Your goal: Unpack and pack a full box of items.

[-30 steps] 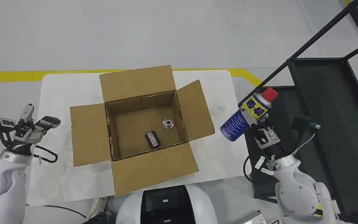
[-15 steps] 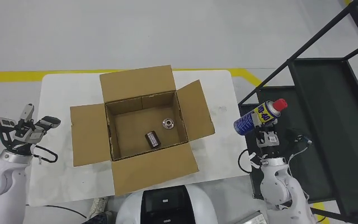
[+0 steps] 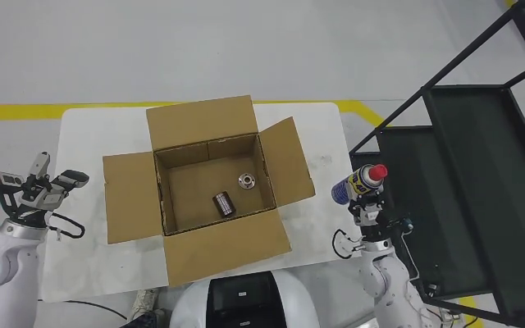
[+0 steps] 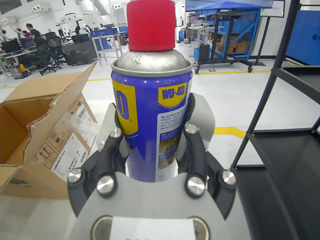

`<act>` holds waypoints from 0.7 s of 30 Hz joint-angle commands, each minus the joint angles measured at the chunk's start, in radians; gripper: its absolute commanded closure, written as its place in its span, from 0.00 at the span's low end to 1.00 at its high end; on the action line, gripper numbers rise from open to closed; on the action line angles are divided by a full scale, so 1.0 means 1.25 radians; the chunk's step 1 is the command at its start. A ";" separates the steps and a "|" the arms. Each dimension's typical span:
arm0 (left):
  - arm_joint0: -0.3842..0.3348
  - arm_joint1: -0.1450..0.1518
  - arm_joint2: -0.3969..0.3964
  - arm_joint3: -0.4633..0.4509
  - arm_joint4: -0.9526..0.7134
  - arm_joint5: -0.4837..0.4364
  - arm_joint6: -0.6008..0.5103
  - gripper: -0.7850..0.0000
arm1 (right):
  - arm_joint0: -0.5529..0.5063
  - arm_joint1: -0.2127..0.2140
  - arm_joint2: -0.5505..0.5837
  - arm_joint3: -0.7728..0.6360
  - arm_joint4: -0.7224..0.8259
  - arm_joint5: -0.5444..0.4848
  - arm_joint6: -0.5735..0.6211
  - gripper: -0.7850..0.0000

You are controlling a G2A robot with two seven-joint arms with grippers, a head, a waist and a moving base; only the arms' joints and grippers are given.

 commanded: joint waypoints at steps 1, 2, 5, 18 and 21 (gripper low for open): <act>0.000 0.000 0.000 0.000 0.000 0.000 0.000 0.00 | 0.001 0.000 0.000 0.004 0.003 -0.003 0.000 1.00; 0.000 0.000 0.000 0.000 0.000 0.000 0.000 0.00 | 0.001 0.000 0.000 0.004 0.003 -0.003 0.000 1.00; 0.000 0.000 0.000 0.000 0.000 0.000 0.000 0.00 | 0.001 0.000 0.000 0.004 0.003 -0.003 0.000 1.00; 0.000 0.000 0.000 0.000 0.000 0.000 0.000 0.00 | 0.048 -0.001 -0.009 0.069 -0.021 0.048 -0.015 1.00; 0.000 0.000 0.000 0.000 0.000 0.000 0.000 0.00 | 0.104 -0.002 -0.025 0.165 -0.057 0.092 -0.060 1.00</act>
